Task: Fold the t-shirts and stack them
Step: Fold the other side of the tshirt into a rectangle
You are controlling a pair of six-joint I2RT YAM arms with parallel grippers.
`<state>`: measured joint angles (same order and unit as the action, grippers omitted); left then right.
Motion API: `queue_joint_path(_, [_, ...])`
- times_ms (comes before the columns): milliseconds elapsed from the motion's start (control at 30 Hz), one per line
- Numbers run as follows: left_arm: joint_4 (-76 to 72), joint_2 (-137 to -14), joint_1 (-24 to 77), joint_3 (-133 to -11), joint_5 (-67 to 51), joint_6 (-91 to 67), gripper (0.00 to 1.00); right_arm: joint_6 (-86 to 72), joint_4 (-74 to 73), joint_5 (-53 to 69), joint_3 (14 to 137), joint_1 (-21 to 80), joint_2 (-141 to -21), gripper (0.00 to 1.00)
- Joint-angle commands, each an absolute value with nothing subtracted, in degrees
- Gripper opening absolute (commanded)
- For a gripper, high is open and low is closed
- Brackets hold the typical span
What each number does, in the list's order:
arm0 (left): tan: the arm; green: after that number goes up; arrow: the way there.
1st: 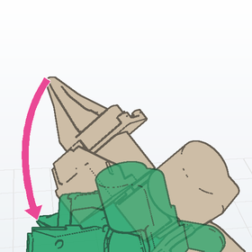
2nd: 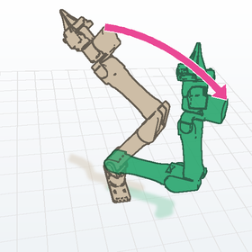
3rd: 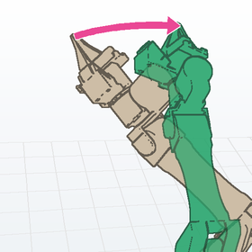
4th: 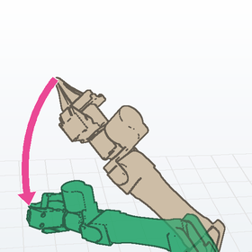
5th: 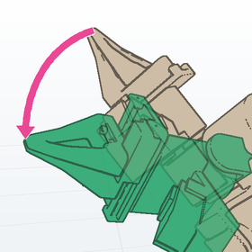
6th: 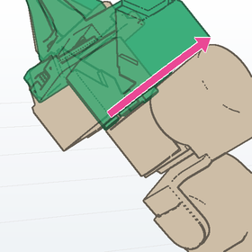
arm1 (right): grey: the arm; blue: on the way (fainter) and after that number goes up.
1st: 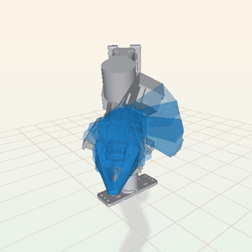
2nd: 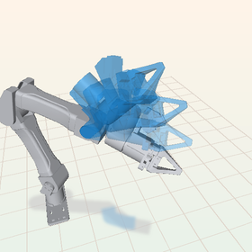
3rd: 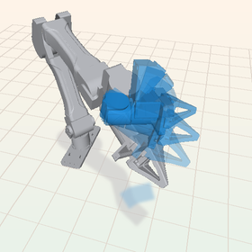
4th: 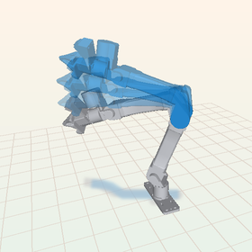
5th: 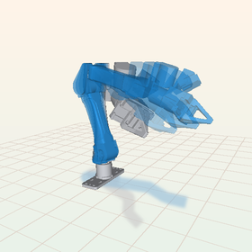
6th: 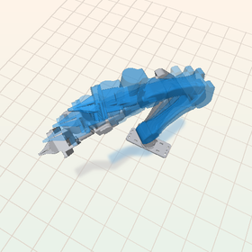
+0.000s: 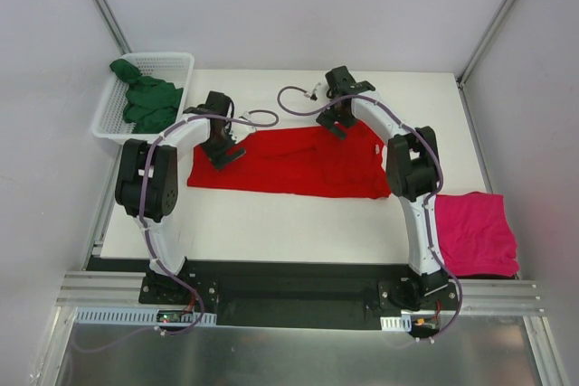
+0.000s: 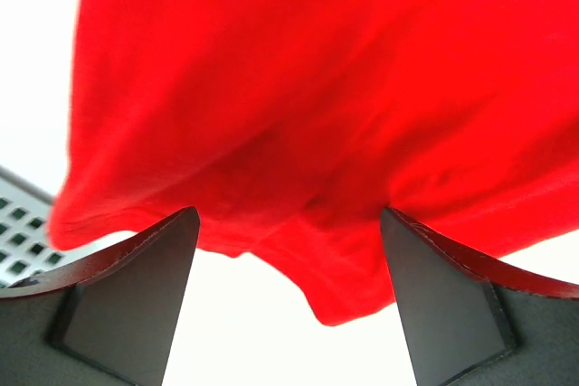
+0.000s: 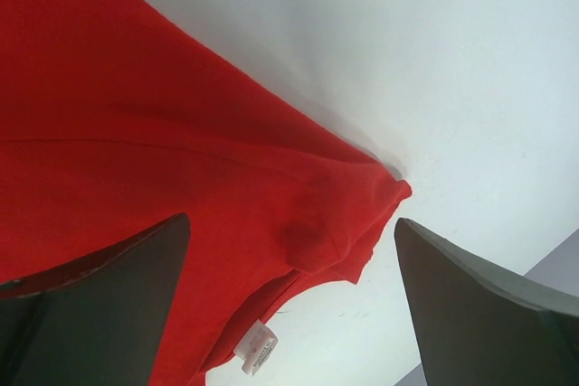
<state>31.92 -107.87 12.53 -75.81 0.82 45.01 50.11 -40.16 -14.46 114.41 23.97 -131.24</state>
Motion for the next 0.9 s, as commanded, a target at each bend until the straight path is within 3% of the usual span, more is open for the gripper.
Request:
queue_joint_path(0, [31.9, -108.54, 12.39, -77.96, 2.29, 47.28, 0.82, 48.43, -37.88, -13.45, 115.13, 23.91, -130.69, 1.0])
queue_joint_path(867, [31.99, -110.39, 12.39, -74.27, -1.14, 43.6, 0.82, 45.0, -30.33, -5.36, 118.04, 26.45, -130.43, 1.0])
